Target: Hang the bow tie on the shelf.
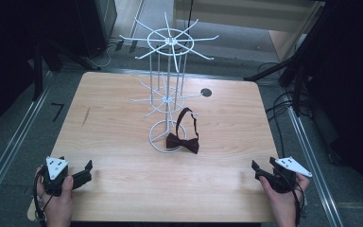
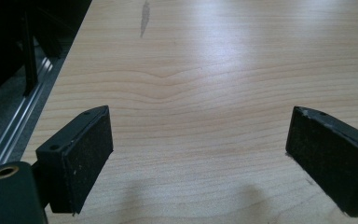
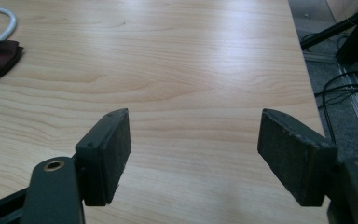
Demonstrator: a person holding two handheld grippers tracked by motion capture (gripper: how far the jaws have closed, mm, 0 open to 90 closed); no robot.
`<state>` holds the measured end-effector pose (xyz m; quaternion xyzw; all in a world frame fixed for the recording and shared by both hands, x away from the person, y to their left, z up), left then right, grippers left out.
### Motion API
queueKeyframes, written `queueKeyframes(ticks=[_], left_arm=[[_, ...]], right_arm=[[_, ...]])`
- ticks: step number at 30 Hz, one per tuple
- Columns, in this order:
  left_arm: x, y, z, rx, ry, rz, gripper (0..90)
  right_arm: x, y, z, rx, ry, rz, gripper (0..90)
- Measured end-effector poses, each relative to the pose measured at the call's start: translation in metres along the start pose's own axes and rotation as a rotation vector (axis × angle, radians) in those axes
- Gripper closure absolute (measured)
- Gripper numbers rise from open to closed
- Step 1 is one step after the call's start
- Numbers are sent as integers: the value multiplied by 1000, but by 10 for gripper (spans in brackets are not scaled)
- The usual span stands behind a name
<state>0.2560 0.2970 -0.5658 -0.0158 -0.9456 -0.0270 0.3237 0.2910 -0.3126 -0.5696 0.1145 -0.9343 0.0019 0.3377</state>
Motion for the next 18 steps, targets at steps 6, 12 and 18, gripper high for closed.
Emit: queueKeyframes(ticks=[6,12,18], left_arm=[[0,0,0,0,-1,-1,79],[0,0,0,0,-1,-2,79],[0,0,0,1,-1,1,79]], right_arm=[[4,-15,7,-23,3,23,262],[8,-27,14,-40,1,36,262],[12,-38,22,-75,-15,27,249]])
Point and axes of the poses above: each handheld gripper's, and its own axes: x roughly backward along the jaws, z roughly out of its underside, y roughly to its left, the point moved 8 cm from there along -x, roughly forward along the jaws, and after that the axes turned 6 degrees about y, right-handed, at the moved point
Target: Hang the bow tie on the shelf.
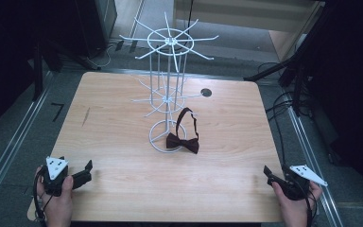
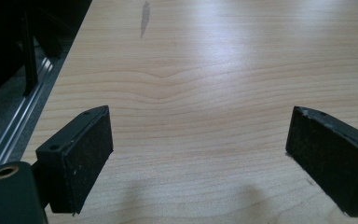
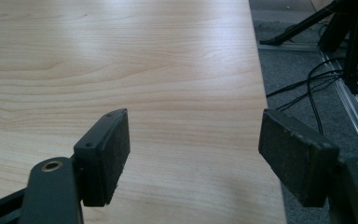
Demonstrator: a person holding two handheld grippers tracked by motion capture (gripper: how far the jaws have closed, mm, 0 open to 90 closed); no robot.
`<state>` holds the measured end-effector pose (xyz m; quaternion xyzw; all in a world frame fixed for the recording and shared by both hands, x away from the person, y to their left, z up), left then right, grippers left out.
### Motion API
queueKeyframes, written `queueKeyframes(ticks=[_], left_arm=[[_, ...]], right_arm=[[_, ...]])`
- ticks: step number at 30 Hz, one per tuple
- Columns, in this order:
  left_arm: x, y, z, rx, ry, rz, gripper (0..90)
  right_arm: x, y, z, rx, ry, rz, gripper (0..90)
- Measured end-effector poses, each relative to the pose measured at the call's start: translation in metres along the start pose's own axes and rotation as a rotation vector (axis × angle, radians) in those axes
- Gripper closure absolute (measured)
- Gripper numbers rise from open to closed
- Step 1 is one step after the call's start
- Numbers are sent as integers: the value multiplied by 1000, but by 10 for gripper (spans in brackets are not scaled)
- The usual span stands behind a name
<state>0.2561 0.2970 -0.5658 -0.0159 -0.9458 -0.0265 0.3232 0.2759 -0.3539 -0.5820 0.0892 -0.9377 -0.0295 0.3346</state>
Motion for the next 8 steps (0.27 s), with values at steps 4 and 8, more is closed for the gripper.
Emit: queueKeyframes(ticks=[4,8], left_arm=[[0,0,0,0,3,1,79],[0,0,0,1,4,3,79]], right_arm=[[1,-3,4,-18,-16,-20,191],[0,-1,8,-10,-18,-39,152]])
Point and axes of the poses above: each handheld gripper's, and its own axes: x roughly backward along the jaws, z roughly out of its underside, y roughly to its left, the point moved 8 cm from there along -x, roughly forward along the jaws, and after that the axes turned 6 degrees about y, right-handed, at the moved point
